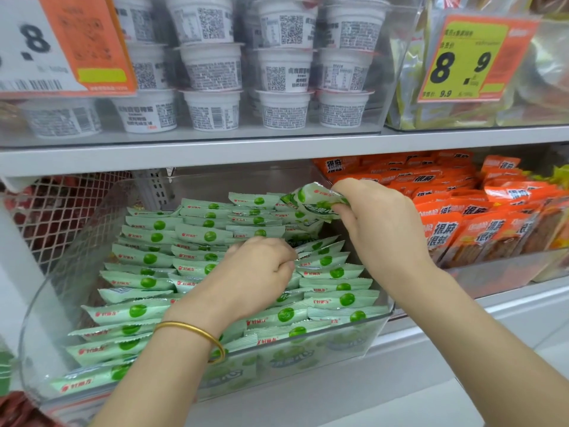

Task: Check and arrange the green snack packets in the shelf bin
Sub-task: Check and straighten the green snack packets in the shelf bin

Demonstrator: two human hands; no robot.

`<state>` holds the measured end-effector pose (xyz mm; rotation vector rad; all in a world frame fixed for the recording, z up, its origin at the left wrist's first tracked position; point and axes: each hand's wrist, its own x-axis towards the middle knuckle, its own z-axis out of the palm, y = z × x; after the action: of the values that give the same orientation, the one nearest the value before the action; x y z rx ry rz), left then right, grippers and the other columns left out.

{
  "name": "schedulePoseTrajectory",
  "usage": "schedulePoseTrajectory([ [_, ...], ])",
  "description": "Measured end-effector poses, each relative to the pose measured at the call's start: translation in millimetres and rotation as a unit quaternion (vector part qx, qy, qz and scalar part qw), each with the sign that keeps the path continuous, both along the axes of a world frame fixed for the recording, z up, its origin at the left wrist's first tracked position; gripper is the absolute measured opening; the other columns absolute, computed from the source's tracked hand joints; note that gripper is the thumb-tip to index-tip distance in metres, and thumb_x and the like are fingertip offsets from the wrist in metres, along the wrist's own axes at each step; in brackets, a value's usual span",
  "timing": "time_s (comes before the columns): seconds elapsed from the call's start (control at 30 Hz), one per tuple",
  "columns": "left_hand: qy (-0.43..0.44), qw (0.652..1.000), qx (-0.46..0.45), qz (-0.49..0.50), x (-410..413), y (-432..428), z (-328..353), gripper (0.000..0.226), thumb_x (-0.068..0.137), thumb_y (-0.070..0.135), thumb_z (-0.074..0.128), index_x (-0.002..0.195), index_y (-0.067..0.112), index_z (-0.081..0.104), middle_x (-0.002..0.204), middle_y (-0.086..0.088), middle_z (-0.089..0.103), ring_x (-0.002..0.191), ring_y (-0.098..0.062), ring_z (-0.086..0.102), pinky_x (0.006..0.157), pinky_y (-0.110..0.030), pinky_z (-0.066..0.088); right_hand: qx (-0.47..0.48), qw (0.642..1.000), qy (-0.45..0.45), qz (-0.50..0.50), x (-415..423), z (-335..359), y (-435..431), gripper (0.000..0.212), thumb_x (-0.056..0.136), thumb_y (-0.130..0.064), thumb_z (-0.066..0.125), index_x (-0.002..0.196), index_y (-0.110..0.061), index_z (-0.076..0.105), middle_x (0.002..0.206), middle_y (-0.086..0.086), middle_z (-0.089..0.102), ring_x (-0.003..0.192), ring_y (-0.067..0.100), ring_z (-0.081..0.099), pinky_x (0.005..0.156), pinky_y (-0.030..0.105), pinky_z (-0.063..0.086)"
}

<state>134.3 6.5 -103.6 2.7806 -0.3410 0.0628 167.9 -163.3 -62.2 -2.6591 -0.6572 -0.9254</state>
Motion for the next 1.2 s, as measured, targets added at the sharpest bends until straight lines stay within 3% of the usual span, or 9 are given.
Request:
schedulePoseTrajectory([
  [0.23, -0.01, 1.0, -0.014, 0.004, 0, -1, -1, 0.034, 0.099, 0.027, 0.036, 0.124, 0.023, 0.059, 0.133, 0.012, 0.052, 0.126, -0.013, 0.04, 0.111, -0.038, 0.028, -0.016, 0.999, 0.019, -0.045, 4, 1, 5, 0.021, 0.079, 0.002, 0.063, 0.094, -0.013, 0.061, 0.081, 0.005, 0.061, 0.072, 0.032, 0.058, 0.06, 0.037, 0.049],
  [0.43, -0.015, 1.0, -0.021, 0.01, 2, 0, -2, 0.036, 0.099, 0.029, 0.035, 0.127, 0.025, 0.057, 0.134, 0.013, 0.051, 0.127, -0.014, 0.036, 0.111, -0.038, 0.027, -0.055, 0.996, 0.027, -0.064, 6, -2, 11, 0.024, 0.079, 0.001, 0.062, 0.097, -0.016, 0.061, 0.087, 0.003, 0.06, 0.079, 0.029, 0.057, 0.058, 0.032, 0.04],
  [0.6, -0.017, 0.999, -0.025, 0.011, 3, 2, -3, 0.035, 0.098, 0.031, 0.037, 0.125, 0.025, 0.059, 0.13, 0.013, 0.053, 0.124, -0.014, 0.037, 0.108, -0.038, 0.03, -0.121, 0.991, 0.047, -0.044, 0, -6, 15, 0.028, 0.076, 0.009, 0.056, 0.08, -0.016, 0.044, 0.076, -0.002, 0.038, 0.071, 0.022, 0.036, 0.06, 0.031, 0.028],
  [0.77, -0.018, 1.0, -0.02, 0.009, 3, 4, -4, 0.035, 0.098, 0.032, 0.038, 0.125, 0.024, 0.059, 0.129, 0.013, 0.053, 0.124, -0.014, 0.038, 0.108, -0.037, 0.03, -0.131, 0.99, 0.043, -0.003, -3, -12, 24, 0.05, 0.03, 0.019, 0.059, 0.052, -0.018, 0.033, 0.042, 0.002, 0.039, 0.036, 0.023, 0.037, 0.062, 0.034, 0.042],
  [0.83, -0.02, 1.0, -0.018, 0.006, 2, 5, -4, 0.035, 0.098, 0.032, 0.039, 0.125, 0.024, 0.059, 0.129, 0.012, 0.054, 0.124, -0.014, 0.038, 0.108, -0.037, 0.03, -0.153, 0.985, 0.085, -0.006, -3, -12, 26, 0.044, 0.04, 0.017, 0.06, 0.057, -0.017, 0.037, 0.051, 0.007, 0.054, 0.046, 0.026, 0.054, 0.079, 0.041, 0.046],
  [0.9, -0.023, 1.0, -0.021, 0.005, 2, 5, -3, 0.035, 0.098, 0.032, 0.039, 0.126, 0.024, 0.058, 0.129, 0.013, 0.054, 0.124, -0.013, 0.038, 0.108, -0.037, 0.029, -0.199, 0.974, 0.107, -0.02, 0, -14, 28, 0.03, 0.067, 0.01, 0.053, 0.073, -0.018, 0.043, 0.081, 0.007, 0.066, 0.08, 0.028, 0.063, 0.108, 0.042, 0.027],
  [0.97, -0.023, 0.999, -0.024, 0.003, 2, 6, -3, 0.035, 0.098, 0.032, 0.039, 0.126, 0.024, 0.058, 0.129, 0.013, 0.054, 0.124, -0.013, 0.038, 0.108, -0.037, 0.029, -0.238, 0.963, 0.126, -0.034, 1, -12, 27, 0.026, 0.076, 0.007, 0.047, 0.08, -0.019, 0.043, 0.094, 0.004, 0.066, 0.095, 0.026, 0.061, 0.116, 0.04, 0.013],
  [1.07, -0.024, 0.999, -0.025, -0.002, 2, 7, -4, 0.034, 0.098, 0.032, 0.04, 0.124, 0.023, 0.059, 0.127, 0.012, 0.055, 0.123, -0.014, 0.039, 0.108, -0.038, 0.03, -0.251, 0.96, 0.122, -0.029, -2, -12, 29, 0.026, 0.077, 0.006, 0.046, 0.078, -0.019, 0.043, 0.087, 0.001, 0.064, 0.095, 0.026, 0.06, 0.117, 0.041, 0.009],
  [1.2, -0.024, 0.999, -0.025, -0.002, 1, 7, -3, 0.034, 0.098, 0.031, 0.04, 0.124, 0.023, 0.06, 0.128, 0.012, 0.055, 0.124, -0.014, 0.038, 0.109, -0.037, 0.029, -0.259, 0.96, 0.109, -0.005, -1, -12, 25, 0.026, 0.078, 0.007, 0.044, 0.078, -0.02, 0.043, 0.061, -0.006, 0.035, 0.089, 0.024, 0.053, 0.115, 0.035, 0.011],
])
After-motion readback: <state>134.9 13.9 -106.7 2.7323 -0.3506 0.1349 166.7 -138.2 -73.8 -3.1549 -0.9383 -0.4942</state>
